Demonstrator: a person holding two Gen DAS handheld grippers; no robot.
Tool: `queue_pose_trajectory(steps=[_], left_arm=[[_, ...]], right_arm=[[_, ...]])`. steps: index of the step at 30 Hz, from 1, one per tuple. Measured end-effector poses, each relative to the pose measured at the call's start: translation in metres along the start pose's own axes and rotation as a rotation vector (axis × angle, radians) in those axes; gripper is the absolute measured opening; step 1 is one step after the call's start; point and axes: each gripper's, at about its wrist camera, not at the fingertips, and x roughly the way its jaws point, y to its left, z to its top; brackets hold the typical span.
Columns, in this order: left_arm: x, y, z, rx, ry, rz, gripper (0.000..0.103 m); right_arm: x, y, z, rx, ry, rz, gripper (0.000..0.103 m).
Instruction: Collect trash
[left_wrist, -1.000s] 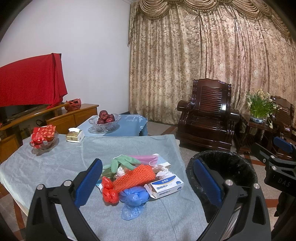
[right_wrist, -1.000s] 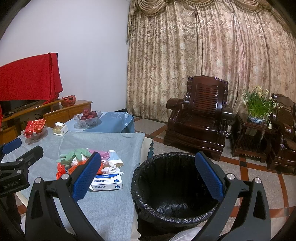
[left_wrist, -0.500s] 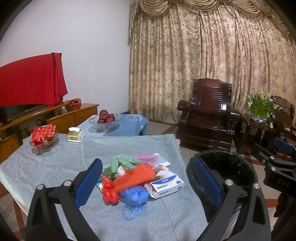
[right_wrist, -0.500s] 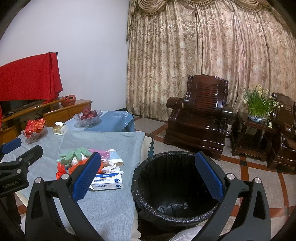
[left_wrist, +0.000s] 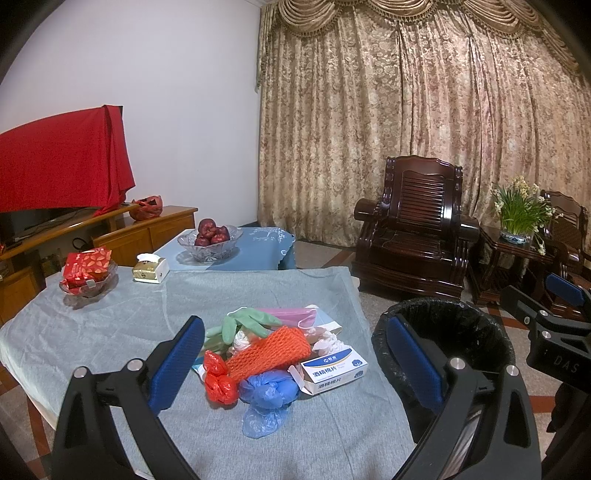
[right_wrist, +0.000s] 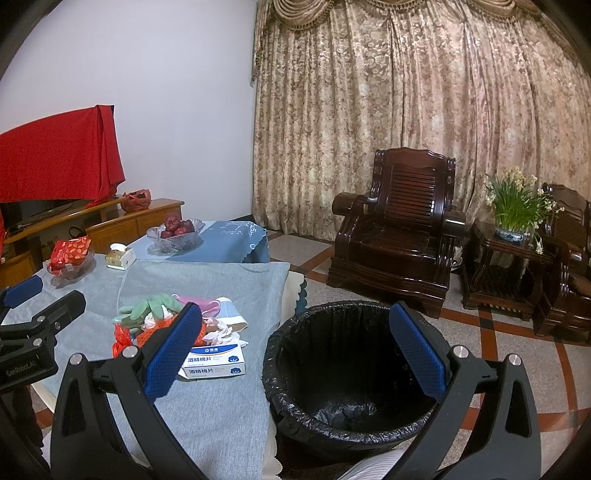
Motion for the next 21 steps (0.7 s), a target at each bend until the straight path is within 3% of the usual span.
queue_pose_trajectory(steps=[21], left_arm=[[0.002, 0.004, -0.002, -0.006, 0.004, 0.0, 0.097]], right_arm=[[0.004, 0.003, -0.01, 0.002, 0.005, 0.002, 0.098]])
